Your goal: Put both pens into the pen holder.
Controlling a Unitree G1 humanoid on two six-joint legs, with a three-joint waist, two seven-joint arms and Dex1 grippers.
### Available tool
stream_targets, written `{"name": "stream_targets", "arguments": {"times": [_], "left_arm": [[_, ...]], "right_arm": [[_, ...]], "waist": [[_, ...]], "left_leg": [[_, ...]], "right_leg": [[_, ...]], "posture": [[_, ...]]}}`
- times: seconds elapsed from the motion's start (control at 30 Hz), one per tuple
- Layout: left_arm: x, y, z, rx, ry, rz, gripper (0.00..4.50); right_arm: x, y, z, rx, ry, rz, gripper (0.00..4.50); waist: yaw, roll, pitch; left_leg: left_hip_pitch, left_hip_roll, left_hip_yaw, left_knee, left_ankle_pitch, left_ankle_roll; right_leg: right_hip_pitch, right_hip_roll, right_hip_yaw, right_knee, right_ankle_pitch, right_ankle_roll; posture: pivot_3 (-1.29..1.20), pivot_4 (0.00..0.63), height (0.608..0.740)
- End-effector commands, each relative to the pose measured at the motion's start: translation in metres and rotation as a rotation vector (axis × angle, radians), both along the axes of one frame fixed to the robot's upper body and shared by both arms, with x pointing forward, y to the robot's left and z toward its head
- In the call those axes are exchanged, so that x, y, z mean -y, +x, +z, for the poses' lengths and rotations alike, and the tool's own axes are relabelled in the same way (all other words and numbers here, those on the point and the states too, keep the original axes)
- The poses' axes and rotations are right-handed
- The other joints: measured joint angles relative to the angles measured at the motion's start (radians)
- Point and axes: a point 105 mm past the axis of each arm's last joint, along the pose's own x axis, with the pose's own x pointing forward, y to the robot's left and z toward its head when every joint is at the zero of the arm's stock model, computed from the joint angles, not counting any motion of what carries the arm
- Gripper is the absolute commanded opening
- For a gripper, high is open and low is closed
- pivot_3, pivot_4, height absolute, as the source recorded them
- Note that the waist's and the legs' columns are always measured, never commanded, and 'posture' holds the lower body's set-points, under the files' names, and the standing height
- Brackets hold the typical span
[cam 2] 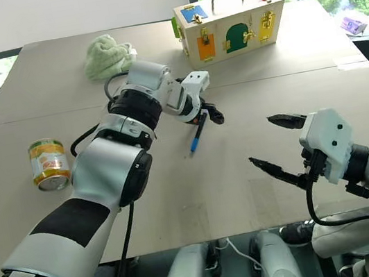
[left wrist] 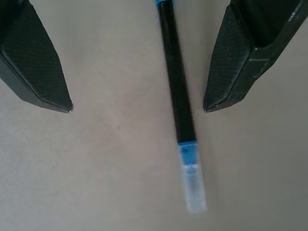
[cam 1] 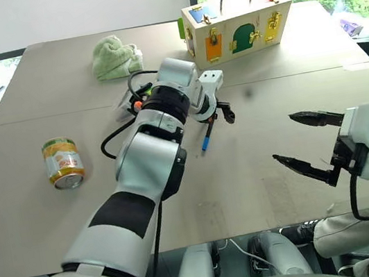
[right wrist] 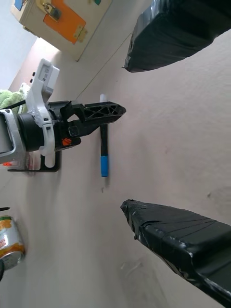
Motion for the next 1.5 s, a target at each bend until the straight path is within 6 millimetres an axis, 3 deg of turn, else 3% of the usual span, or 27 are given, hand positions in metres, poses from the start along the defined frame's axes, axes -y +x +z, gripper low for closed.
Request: {"name": "stream_targets", "arguments": {"times": [0.03, 0.1, 0.23, 0.3, 0.43, 0.53, 0.6, 0.67, 0.73, 0.83, 0.93, 1.03, 1.1, 1.23, 1.5], "left_arm": [[0.011, 0.0, 0.002, 0.024, 0.025, -0.059, 3.3], [0.008, -0.003, -0.005, 0.0, 0.041, -0.062, 2.54], [0.002, -0.003, -0.014, -0.012, 0.076, -0.063, 0.59], [0.0, -0.002, -0.015, -0.011, 0.08, -0.07, 0.1], [-0.007, 0.002, 0.004, 0.007, -0.002, -0.097, 0.1], [-0.008, 0.009, 0.042, 0.148, -0.124, -0.195, 0.1], [-0.003, 0.009, 0.082, 0.428, -0.274, -0.308, 0.1], [-0.012, -0.002, 0.118, 0.765, -0.328, -0.356, 0.1], [-0.027, -0.019, 0.147, 1.012, -0.333, -0.296, 0.1], [-0.042, -0.048, 0.175, 1.398, -0.211, -0.304, 0.1], [-0.046, -0.061, 0.164, 1.462, -0.271, -0.349, 0.1], [-0.073, -0.061, 0.145, 1.679, 0.088, -0.38, 0.1], [-0.085, -0.062, 0.127, 1.707, 0.245, -0.487, 0.1], [-0.106, -0.058, 0.118, 1.711, 0.289, -0.464, 0.1], [-0.123, -0.051, 0.102, 1.679, 0.299, -0.431, 0.1]], "right_arm": [[-0.002, -0.007, 0.008, 0.046, -0.016, 0.002, 4.5], [-0.003, -0.009, 0.009, 0.048, -0.015, 0.004, 4.5], [-0.005, -0.01, 0.008, 0.045, -0.012, 0.004, 4.5], [-0.005, -0.009, 0.007, 0.042, -0.011, 0.007, 4.5], [-0.008, -0.008, 0.008, 0.042, -0.001, 0.025, 4.5], [-0.012, -0.007, 0.01, 0.05, 0.007, 0.042, 4.5], [-0.016, -0.005, 0.014, 0.068, 0.037, 0.054, 4.5], [-0.02, 0.001, 0.02, 0.103, 0.069, 0.053, 4.5], [-0.024, 0.008, 0.028, 0.133, 0.113, 0.047, 4.5], [-0.027, 0.016, 0.038, 0.165, 0.153, 0.052, 4.5], [-0.031, 0.02, 0.043, 0.172, 0.17, 0.074, 4.5], [-0.034, 0.024, 0.045, 0.171, 0.165, 0.1, 4.5], [-0.035, 0.025, 0.045, 0.169, 0.161, 0.113, 4.5], [-0.036, 0.025, 0.045, 0.164, 0.155, 0.13, 4.5], [-0.035, 0.024, 0.047, 0.165, 0.145, 0.136, 4.5]], "waist": [[0.001, 0.0, 0.0], [0.001, 0.0, 0.0], [0.001, 0.0, 0.0], [0.003, 0.0, 0.0], [0.0, 0.0, 0.0], [-0.006, 0.0, 0.0], [-0.015, 0.001, 0.0], [-0.022, 0.001, 0.0], [-0.025, 0.001, 0.0], [-0.022, 0.001, 0.0], [-0.017, 0.002, -0.001], [-0.014, 0.002, -0.001], [-0.022, 0.002, -0.001], [-0.01, 0.002, -0.001], [-0.001, 0.002, -0.001]], "left_leg": [[0.0, 0.0, 0.0, 0.001, 0.0, 0.0], [0.0, 0.0, 0.0, 0.001, 0.0, 0.001], [-0.001, 0.0, 0.0, 0.002, -0.002, 0.002], [-0.001, 0.0, 0.0, 0.002, -0.002, 0.003], [-0.001, -0.001, 0.0, 0.002, -0.002, 0.003], [-0.002, 0.0, 0.0, 0.002, -0.002, 0.003], [-0.004, 0.0, 0.0, 0.002, -0.002, 0.003], [-0.004, 0.0, 0.0, 0.002, -0.002, 0.002], [-0.003, 0.0, 0.001, 0.001, -0.002, 0.002], [-0.003, -0.001, 0.0, 0.002, -0.002, 0.002], [0.002, -0.001, 0.001, 0.002, -0.002, 0.002], [0.003, -0.001, 0.0, 0.002, -0.002, 0.003], [0.003, -0.001, 0.001, 0.002, -0.002, 0.003], [0.002, 0.0, 0.0, 0.003, -0.002, 0.003], [0.001, -0.001, 0.001, 0.003, -0.002, 0.004]], "right_leg": [[0.0, 0.0, 0.0, 0.0, 0.0, 0.0], [0.0, -0.001, 0.0, 0.0, 0.0, 0.0], [0.0, -0.001, 0.0, 0.0, 0.0, 0.0], [0.0, -0.001, 0.0, 0.0, 0.0, 0.0], [0.0, -0.001, 0.0, 0.0, 0.0, 0.0], [-0.001, -0.001, 0.0, 0.0, 0.0, 0.0], [-0.003, -0.001, 0.0, 0.001, 0.001, -0.003], [-0.004, -0.002, 0.001, 0.001, 0.003, -0.005], [-0.004, -0.002, 0.003, 0.0, 0.003, -0.005], [-0.004, -0.002, 0.003, 0.0, 0.003, -0.005], [0.001, -0.002, 0.003, 0.0, 0.003, -0.005], [0.003, -0.002, 0.002, 0.0, 0.003, -0.005], [0.002, -0.002, 0.003, 0.001, 0.003, -0.005], [0.001, -0.002, 0.002, 0.001, 0.003, -0.005], [0.001, -0.002, 0.001, 0.001, 0.003, -0.005]], "posture": [[0.0, 0.15, 0.74], [0.0, 0.15, 0.74], [0.0, 0.15, 0.74], [0.0, 0.15, 0.74], [0.0, 0.15, 0.74], [0.0, 0.15, 0.74], [0.0, 0.15, 0.74], [0.0, 0.15, 0.74], [0.0, 0.15, 0.74], [0.0, 0.15, 0.74], [0.0, 0.15, 0.74], [0.0, 0.15, 0.74], [0.0, 0.15, 0.74], [0.0, 0.15, 0.74], [0.0, 0.15, 0.74]]}}
